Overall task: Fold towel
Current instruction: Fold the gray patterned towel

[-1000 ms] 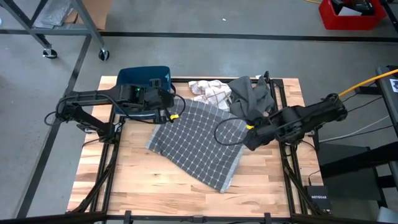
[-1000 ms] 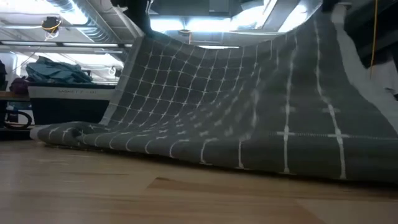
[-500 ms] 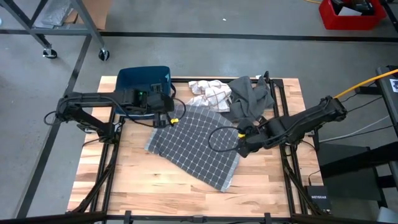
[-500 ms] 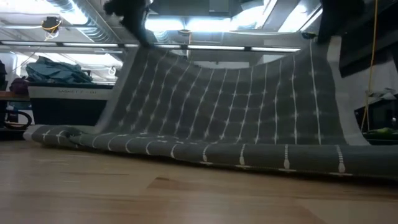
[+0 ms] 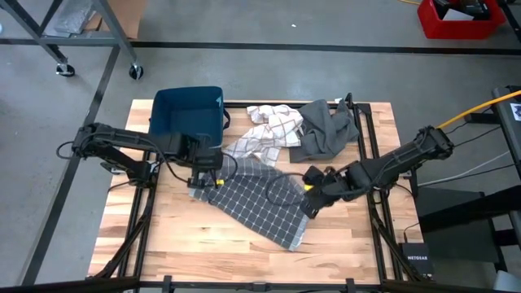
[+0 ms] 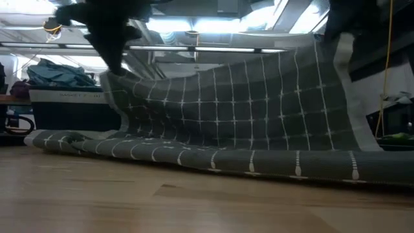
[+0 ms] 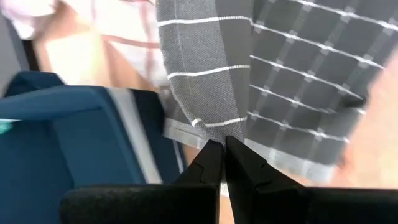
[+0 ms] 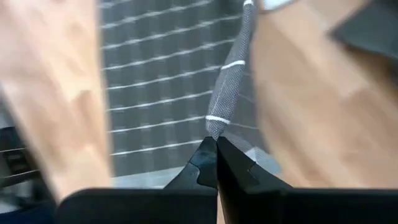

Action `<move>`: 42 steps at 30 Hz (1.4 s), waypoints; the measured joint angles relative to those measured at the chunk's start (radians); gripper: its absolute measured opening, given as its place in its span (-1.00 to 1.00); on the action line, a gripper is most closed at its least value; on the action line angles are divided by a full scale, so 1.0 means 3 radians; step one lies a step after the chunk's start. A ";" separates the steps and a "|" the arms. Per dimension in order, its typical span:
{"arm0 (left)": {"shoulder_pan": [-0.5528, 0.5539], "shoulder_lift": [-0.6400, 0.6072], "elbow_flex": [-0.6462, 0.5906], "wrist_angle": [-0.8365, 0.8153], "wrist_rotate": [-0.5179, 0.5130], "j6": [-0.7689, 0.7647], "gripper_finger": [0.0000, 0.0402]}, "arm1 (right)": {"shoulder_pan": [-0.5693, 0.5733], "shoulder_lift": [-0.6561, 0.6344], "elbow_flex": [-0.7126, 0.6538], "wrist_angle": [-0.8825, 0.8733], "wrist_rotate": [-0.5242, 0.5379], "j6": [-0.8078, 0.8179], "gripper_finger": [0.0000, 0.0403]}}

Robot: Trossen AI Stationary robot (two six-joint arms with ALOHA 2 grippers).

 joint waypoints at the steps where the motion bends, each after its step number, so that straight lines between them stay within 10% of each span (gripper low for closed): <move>1: -0.0044 0.0000 0.0000 -0.0044 0.0018 -0.0013 -1.00 | 0.0060 0.0013 0.0000 0.0073 -0.0001 0.0064 -1.00; 15: -0.0505 -0.0001 -0.0101 -0.0078 0.0353 -0.0185 -1.00 | 0.0805 0.0652 0.0000 0.0829 0.0107 0.0972 -1.00; 42: -0.0610 0.0000 -0.0777 0.0290 0.0350 -0.0352 -0.81 | 0.0820 0.1129 0.0000 0.1339 0.0010 0.0978 -0.87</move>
